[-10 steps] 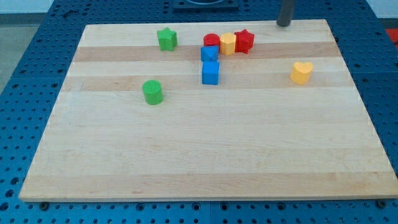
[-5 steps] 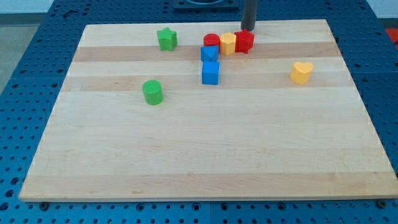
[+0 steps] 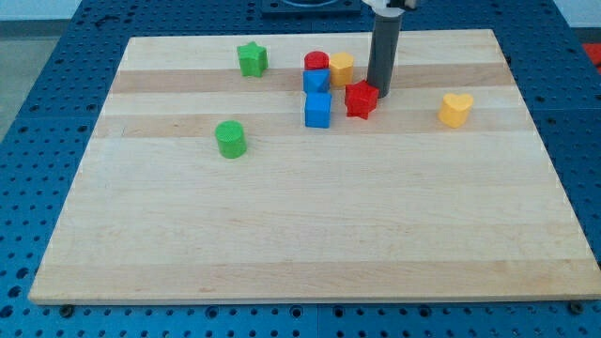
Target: Push red star to the right of blue cube
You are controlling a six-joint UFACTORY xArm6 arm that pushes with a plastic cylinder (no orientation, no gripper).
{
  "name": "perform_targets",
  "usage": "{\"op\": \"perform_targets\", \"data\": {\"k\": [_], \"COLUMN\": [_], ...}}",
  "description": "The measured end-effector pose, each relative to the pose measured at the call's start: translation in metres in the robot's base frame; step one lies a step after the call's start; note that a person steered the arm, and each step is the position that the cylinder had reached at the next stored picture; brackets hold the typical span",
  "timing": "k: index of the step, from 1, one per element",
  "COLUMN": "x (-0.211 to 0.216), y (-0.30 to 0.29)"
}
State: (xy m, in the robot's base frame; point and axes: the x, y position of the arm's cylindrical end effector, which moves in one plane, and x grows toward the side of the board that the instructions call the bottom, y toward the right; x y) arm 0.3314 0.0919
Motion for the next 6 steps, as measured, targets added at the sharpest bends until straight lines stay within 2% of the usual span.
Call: {"op": "perform_targets", "data": {"k": [2, 3, 6], "x": [0.036, 0.036, 0.001], "y": [-0.005, -0.005, -0.007]}}
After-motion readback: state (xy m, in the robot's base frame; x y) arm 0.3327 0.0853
